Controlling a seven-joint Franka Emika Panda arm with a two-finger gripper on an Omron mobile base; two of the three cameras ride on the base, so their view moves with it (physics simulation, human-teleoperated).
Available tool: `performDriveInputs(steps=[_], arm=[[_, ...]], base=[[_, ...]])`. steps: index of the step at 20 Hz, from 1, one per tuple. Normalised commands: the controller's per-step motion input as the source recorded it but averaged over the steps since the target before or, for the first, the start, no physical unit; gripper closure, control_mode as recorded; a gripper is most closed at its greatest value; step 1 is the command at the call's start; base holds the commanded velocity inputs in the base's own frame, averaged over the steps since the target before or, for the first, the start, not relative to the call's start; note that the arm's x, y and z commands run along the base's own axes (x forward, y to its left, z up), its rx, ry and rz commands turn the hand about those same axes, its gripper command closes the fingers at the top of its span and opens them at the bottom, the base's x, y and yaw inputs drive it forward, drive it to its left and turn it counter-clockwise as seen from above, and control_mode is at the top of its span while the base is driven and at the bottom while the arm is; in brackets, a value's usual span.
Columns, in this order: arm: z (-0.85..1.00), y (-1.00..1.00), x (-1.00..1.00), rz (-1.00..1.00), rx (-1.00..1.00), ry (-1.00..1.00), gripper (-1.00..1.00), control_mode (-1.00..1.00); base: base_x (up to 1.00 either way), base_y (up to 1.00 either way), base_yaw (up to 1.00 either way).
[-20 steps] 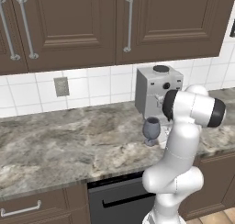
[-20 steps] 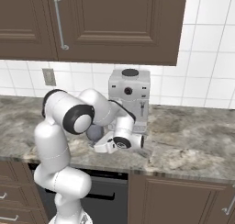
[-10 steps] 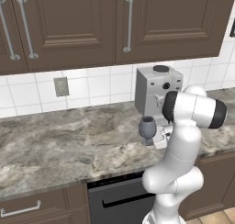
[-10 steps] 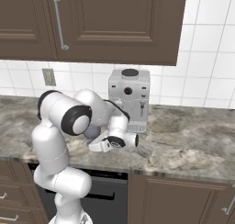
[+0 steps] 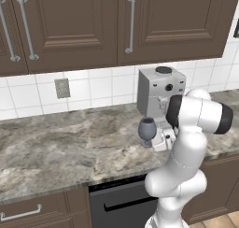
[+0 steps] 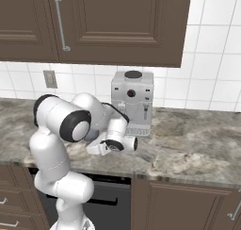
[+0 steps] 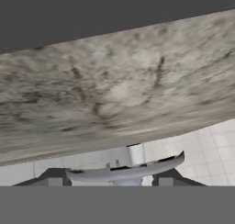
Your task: Retrieve the wine glasses from the counter and place one next to each plate.
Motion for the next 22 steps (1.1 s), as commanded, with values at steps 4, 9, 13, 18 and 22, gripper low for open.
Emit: performDriveInputs(steps=[4,9,13,18,22], arm=[[0.52,0.02,-0.26,0.0,0.07,-0.15,1.0,-1.0],[0.71,0.0,-0.4,0.0,0.03,-0.06,1.0,-1.0],[0.92,-0.01,-0.55,0.0,-0.02,0.0,1.0,-1.0],[0.98,0.0,-0.71,-0.04,-0.03,0.02,1.0,-1.0],[0.86,0.0,-0.8,-0.06,-0.01,0.01,1.0,-1.0]], base=[[0.0,0.0,0.0],[0.0,0.0,0.0],[0.0,0.0,0.0],[0.0,0.0,0.0],[0.0,0.0,0.0]])
